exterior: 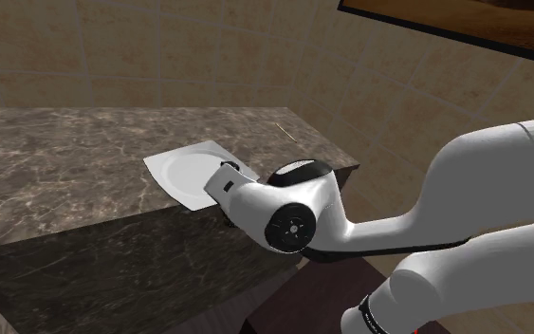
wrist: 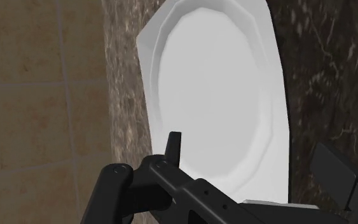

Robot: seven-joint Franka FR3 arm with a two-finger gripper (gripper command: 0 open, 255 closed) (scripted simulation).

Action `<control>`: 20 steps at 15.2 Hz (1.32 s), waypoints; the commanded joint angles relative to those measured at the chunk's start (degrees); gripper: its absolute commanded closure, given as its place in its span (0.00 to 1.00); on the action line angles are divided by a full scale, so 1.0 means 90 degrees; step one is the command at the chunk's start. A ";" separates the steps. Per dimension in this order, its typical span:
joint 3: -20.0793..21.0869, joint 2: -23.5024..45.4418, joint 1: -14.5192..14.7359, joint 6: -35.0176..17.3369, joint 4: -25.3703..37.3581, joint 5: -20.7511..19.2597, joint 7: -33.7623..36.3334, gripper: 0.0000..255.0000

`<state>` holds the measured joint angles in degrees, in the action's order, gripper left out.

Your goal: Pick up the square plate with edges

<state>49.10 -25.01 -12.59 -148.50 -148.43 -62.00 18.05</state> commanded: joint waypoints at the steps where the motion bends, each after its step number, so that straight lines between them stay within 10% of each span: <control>1: 0.0470 0.0147 -0.0377 -0.0084 0.0050 -0.0804 0.0513 0.00; 10: 0.1275 0.0803 -0.1051 0.0206 0.0097 -0.1862 0.1669 0.00; 11: 0.1278 0.0799 -0.1046 0.0208 0.0092 -0.1858 0.1674 1.00; 20: 0.1275 0.0803 -0.1051 0.0206 0.0097 -0.1863 0.1669 1.00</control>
<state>60.60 -17.85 -22.02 -146.66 -147.53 -78.83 33.11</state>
